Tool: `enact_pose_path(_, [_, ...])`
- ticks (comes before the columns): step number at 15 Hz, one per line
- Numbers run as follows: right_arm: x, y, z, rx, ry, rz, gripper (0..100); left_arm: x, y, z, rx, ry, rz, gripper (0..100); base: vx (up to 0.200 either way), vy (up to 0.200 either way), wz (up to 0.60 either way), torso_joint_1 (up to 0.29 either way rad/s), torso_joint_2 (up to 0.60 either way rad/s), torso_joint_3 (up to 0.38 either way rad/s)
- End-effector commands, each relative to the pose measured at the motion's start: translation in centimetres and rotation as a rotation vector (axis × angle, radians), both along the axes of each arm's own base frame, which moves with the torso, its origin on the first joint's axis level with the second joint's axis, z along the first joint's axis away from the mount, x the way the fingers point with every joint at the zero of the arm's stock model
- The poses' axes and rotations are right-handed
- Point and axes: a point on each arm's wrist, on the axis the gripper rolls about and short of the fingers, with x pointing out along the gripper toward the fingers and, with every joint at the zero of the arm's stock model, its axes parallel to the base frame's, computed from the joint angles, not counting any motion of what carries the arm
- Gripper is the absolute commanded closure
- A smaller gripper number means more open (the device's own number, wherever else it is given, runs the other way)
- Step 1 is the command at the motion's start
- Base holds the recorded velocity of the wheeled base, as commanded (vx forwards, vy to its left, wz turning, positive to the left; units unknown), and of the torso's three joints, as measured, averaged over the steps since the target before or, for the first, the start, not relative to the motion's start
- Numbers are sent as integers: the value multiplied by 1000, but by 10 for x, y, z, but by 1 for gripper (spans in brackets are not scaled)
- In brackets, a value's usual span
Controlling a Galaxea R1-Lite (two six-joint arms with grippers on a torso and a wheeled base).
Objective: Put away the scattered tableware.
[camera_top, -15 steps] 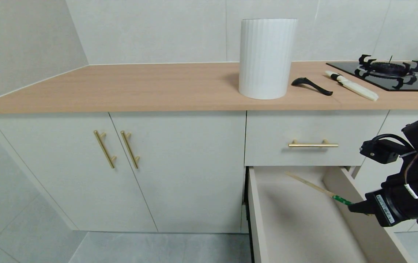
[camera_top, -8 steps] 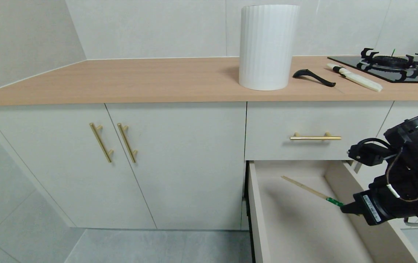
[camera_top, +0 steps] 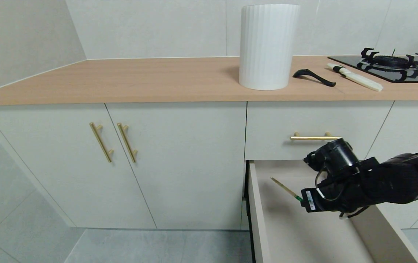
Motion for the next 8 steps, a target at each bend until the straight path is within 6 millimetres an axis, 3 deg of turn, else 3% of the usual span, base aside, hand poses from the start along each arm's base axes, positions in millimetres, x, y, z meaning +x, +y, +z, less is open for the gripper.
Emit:
enact_pose_path(1, [20, 11, -52, -31, 111, -51, 100, 0, 0, 0, 0, -2, 0, 0, 0, 0, 0, 0, 0, 0])
enact_pose_path(5, [29, 14, -85, -67, 154, -61, 100, 0, 0, 0, 0, 0, 0, 0, 0, 0, 0, 0, 0, 0])
enact_pose_path(8, [31, 15, -95, -87, 158, -70, 100, 0, 0, 0, 0, 0, 0, 0, 0, 0, 0, 0, 0, 0])
